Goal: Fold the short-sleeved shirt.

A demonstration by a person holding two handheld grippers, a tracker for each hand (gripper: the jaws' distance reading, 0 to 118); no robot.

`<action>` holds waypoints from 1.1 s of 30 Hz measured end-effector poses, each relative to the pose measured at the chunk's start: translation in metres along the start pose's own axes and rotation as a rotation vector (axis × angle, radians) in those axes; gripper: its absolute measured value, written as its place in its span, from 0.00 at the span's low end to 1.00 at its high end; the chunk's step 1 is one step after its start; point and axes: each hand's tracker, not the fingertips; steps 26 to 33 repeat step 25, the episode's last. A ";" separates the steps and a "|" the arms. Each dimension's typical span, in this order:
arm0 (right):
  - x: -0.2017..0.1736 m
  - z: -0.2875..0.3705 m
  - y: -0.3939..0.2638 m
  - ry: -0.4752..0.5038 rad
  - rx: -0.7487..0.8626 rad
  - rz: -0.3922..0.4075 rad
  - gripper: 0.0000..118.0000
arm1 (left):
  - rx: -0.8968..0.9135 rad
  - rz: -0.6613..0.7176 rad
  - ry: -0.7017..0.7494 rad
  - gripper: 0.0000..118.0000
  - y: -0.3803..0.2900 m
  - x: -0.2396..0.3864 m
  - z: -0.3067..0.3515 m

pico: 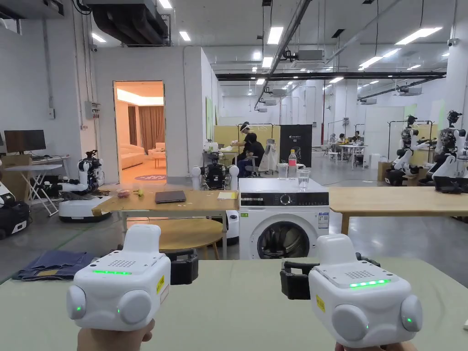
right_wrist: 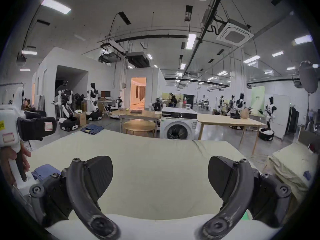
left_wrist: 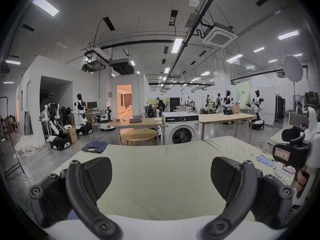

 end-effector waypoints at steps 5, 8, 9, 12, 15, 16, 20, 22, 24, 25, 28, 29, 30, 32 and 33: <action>-0.007 0.007 0.002 0.014 0.013 -0.011 0.94 | 0.002 0.013 0.000 0.96 -0.004 -0.004 0.000; -0.010 0.011 0.004 0.014 0.021 -0.015 0.94 | 0.000 0.019 0.003 0.96 -0.005 -0.006 -0.001; -0.012 0.011 0.005 0.004 0.028 -0.012 0.94 | 0.000 0.018 0.005 0.96 -0.006 -0.007 -0.001; -0.017 0.015 0.006 -0.046 0.057 -0.004 0.94 | -0.001 0.023 0.007 0.96 -0.005 -0.007 0.002; -0.018 0.018 0.007 -0.037 0.064 -0.003 0.94 | 0.001 0.026 0.009 0.96 -0.006 -0.009 0.002; -0.017 0.018 0.008 -0.022 0.058 -0.009 0.94 | 0.000 0.028 0.008 0.96 -0.007 -0.010 0.002; -0.012 0.017 0.009 -0.011 0.070 -0.051 0.94 | -0.001 0.030 0.010 0.96 -0.008 -0.010 0.002; -0.012 0.019 0.007 -0.025 0.088 -0.057 0.94 | -0.002 0.031 0.008 0.96 -0.008 -0.010 0.003; -0.013 0.020 0.008 -0.096 0.083 -0.047 0.94 | 0.002 0.030 0.010 0.96 -0.008 -0.010 0.003; -0.013 0.020 0.009 -0.082 0.081 -0.054 0.94 | 0.005 0.030 0.011 0.96 -0.008 -0.010 0.003; -0.013 0.020 0.009 -0.082 0.081 -0.054 0.94 | 0.005 0.030 0.011 0.96 -0.008 -0.010 0.003; -0.013 0.020 0.009 -0.082 0.081 -0.054 0.94 | 0.005 0.030 0.011 0.96 -0.008 -0.010 0.003; -0.013 0.020 0.009 -0.082 0.081 -0.054 0.94 | 0.005 0.030 0.011 0.96 -0.008 -0.010 0.003; -0.013 0.020 0.009 -0.082 0.081 -0.054 0.94 | 0.005 0.030 0.011 0.96 -0.008 -0.010 0.003; -0.013 0.020 0.009 -0.082 0.081 -0.054 0.94 | 0.005 0.030 0.011 0.96 -0.008 -0.010 0.003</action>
